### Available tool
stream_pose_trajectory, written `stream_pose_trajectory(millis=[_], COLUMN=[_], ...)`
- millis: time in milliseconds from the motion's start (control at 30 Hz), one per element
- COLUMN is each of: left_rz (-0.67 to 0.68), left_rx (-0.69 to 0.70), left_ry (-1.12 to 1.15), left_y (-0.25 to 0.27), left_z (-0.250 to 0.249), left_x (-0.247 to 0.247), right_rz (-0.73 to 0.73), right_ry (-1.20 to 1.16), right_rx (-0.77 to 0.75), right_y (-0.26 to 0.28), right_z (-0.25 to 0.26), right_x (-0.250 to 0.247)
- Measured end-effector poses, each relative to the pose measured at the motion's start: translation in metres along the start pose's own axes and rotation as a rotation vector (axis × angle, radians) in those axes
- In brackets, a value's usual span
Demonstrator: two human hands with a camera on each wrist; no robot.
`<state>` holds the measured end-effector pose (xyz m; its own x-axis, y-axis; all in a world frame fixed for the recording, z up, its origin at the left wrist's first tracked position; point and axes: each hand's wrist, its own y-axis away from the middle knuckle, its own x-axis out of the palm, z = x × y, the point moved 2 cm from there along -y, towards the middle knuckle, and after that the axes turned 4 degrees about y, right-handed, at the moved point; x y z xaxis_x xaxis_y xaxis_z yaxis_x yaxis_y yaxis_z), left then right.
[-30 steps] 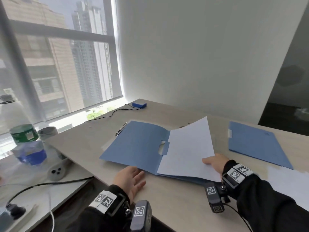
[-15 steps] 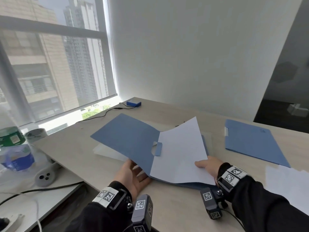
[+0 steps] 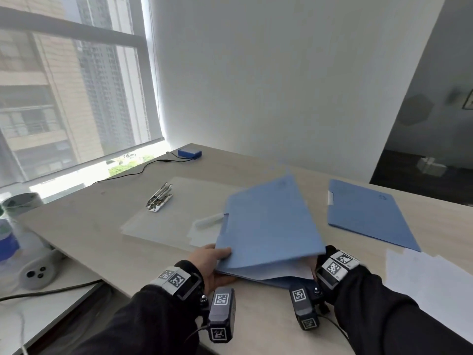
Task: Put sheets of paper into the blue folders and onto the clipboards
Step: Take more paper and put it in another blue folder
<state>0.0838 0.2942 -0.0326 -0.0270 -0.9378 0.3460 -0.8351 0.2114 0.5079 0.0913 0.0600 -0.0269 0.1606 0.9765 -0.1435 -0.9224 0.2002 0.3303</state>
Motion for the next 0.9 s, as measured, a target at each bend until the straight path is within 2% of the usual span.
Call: stream_pose_trajectory(millis=[33,100,233,433,667,900], left_rz=[-0.003,-0.009,-0.012,-0.025,0.003,0.142], left_rx=[0.003,0.023,0.081,0.122,0.223,0.321], left_ry=[-0.002,-0.005,-0.037,-0.067,-0.020,0.038], left_y=[-0.002,-0.004,-0.009,0.001,0.017,0.042], left_z=[0.001,0.002,0.006,0.010,0.011,0.007], left_x=[0.000,-0.001,-0.004,-0.008,-0.010,0.018], right_rz=[0.011,-0.081,-0.199,-0.124,-0.190,-0.064], right_ry=[-0.052,-0.060,-0.137,-0.258,-0.190,-0.144], right_rx=[-0.017,-0.036,0.091,0.177,0.045,-0.028], right_y=[0.002,0.005,0.008,0.029,0.064,0.096], right_z=[0.001,0.001,-0.002,-0.019,-0.019,-0.018], right_x=[-0.002,-0.012,-0.029,-0.033,-0.045,-0.044])
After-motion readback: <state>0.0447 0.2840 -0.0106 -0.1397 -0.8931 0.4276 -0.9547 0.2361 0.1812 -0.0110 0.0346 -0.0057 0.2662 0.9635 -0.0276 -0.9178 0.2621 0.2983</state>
